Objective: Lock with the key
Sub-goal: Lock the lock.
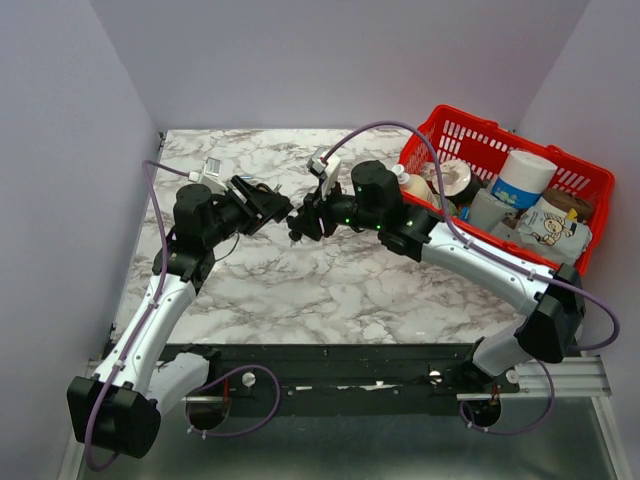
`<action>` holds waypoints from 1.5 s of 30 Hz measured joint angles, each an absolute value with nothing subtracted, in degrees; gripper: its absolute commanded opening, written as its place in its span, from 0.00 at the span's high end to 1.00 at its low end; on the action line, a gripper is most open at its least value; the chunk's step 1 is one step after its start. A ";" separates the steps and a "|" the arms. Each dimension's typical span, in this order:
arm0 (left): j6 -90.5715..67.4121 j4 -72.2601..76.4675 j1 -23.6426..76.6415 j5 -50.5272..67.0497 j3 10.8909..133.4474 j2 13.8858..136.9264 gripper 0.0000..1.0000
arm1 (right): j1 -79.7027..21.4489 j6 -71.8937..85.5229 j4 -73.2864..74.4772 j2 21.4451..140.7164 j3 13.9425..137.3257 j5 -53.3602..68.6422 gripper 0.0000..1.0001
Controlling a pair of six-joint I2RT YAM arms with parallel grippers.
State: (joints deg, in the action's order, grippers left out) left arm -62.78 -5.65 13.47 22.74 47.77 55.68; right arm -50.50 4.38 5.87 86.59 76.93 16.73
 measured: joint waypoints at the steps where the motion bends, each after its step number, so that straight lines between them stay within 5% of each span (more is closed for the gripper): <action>1: -63.05 -5.65 13.43 22.76 47.77 55.68 1.00 | -50.50 4.43 6.22 86.61 76.71 16.99 0.54; 14: -64.55 -4.40 12.97 22.96 47.44 55.68 1.00 | -50.28 5.26 6.00 89.93 77.65 17.26 0.82; 17: -64.58 -4.40 12.97 22.94 47.44 55.68 1.00 | -50.24 5.58 5.67 90.17 77.73 17.21 0.99; 45: -51.29 -16.16 2.61 16.34 56.21 61.63 1.00 | -50.17 12.29 4.45 88.42 72.47 23.38 0.99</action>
